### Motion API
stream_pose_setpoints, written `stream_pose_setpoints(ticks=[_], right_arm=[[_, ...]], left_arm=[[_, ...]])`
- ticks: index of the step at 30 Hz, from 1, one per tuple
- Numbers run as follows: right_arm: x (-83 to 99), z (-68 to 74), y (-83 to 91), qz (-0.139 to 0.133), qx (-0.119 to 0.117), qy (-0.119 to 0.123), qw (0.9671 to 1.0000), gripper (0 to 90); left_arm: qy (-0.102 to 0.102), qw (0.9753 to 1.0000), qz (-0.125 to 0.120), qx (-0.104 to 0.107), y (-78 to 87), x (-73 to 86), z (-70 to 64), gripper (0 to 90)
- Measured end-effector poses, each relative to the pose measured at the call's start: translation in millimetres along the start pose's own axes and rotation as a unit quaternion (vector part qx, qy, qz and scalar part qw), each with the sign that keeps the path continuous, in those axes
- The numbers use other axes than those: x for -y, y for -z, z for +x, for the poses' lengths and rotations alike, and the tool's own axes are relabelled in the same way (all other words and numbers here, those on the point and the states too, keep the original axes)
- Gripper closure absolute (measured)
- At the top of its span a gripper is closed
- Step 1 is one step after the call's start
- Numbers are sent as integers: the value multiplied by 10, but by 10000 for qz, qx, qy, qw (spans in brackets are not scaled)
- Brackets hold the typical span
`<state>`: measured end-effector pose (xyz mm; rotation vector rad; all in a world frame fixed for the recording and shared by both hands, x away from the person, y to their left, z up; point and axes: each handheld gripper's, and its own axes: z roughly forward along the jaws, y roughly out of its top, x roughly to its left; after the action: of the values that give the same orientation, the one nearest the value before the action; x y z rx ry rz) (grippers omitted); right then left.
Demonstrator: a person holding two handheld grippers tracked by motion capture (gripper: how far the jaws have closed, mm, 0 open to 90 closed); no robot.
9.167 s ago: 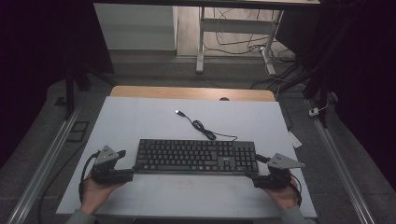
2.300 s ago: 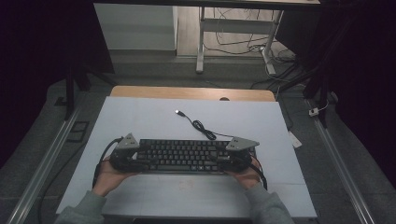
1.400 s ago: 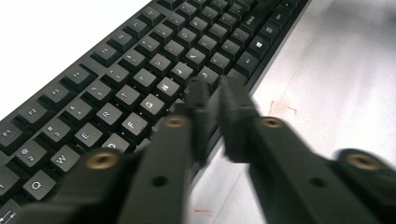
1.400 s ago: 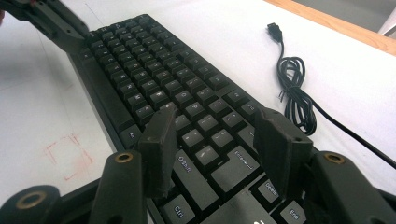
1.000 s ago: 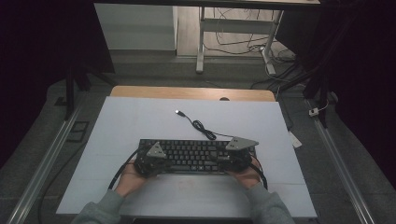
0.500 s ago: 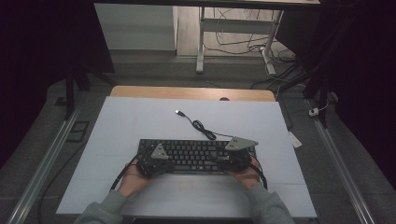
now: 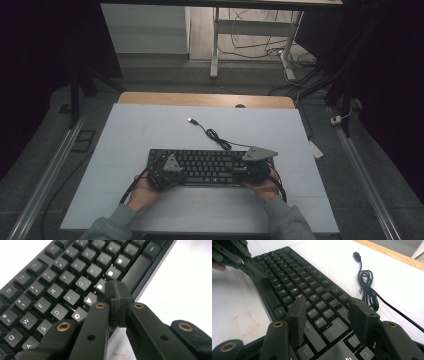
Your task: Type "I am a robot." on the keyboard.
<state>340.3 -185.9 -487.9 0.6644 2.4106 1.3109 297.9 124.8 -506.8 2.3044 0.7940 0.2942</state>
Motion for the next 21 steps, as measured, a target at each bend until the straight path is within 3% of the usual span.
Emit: stream_pose_setpoints(ticks=[4,11,14,21], right_arm=[[4,-5,-5,11,-3,-7,10000,493],[6,-5,-9,29,-13,-15,10000,488],[8,-8,-9,41,10,-9,10000,486],[12,-9,-16,58,-3,-25,10000,481]], left_arm=[[192,9995,-241,32,85,6,43,889],[360,9980,-507,-138,207,28,96,879],[441,9964,-602,-406,288,48,150,749],[746,9935,-734,-451,414,87,273,530]])
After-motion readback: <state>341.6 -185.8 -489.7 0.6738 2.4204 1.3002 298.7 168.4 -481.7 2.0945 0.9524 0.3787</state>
